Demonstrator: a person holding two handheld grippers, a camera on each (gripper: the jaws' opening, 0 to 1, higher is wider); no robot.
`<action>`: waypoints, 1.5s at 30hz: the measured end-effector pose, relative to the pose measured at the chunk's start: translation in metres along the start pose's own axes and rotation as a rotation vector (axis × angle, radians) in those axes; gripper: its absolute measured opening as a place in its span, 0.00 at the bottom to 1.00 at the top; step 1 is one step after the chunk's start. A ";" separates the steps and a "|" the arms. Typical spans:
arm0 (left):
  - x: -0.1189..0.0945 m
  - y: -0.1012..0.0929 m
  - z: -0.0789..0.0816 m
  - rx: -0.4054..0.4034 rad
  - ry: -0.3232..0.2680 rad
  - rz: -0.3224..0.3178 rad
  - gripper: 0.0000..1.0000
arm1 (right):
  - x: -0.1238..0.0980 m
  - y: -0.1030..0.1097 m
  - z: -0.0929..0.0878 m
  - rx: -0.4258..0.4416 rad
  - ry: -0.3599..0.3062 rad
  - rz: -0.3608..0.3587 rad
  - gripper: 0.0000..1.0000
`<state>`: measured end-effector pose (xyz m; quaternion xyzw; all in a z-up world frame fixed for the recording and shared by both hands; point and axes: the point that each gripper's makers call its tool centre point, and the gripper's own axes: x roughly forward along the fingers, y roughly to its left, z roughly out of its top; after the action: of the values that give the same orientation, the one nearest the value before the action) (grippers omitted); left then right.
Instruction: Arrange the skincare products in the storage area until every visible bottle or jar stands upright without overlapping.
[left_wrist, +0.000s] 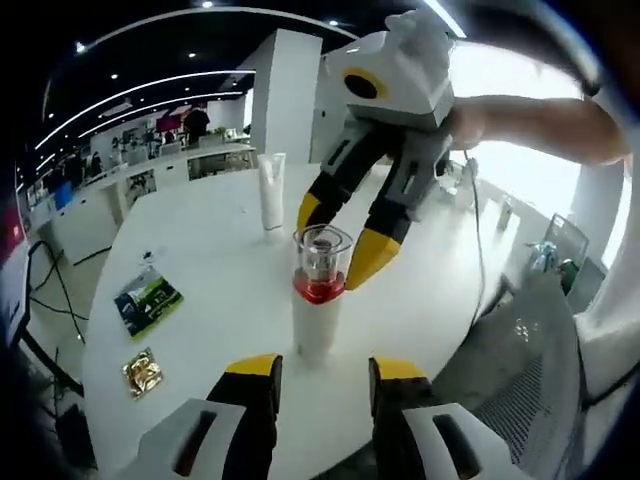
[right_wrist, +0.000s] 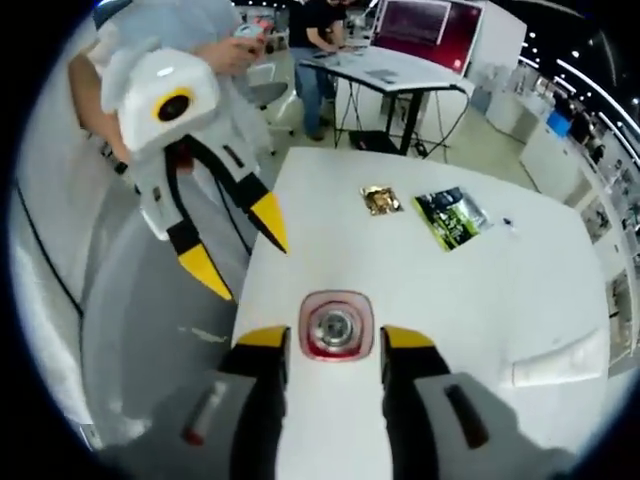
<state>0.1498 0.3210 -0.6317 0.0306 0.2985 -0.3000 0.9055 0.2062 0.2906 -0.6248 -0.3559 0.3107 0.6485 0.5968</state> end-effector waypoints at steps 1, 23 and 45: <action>0.000 0.000 0.001 -0.008 -0.015 0.009 0.36 | 0.000 0.000 0.000 -0.001 -0.005 0.003 0.38; -0.001 -0.005 -0.012 0.083 -0.068 0.120 0.36 | 0.005 0.008 0.005 0.009 -0.079 0.041 0.42; 0.007 -0.005 -0.015 0.075 -0.049 0.128 0.36 | 0.003 0.002 -0.004 -0.018 -0.065 0.046 0.46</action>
<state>0.1436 0.3161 -0.6476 0.0764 0.2623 -0.2530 0.9281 0.2042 0.2893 -0.6297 -0.3327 0.2932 0.6763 0.5882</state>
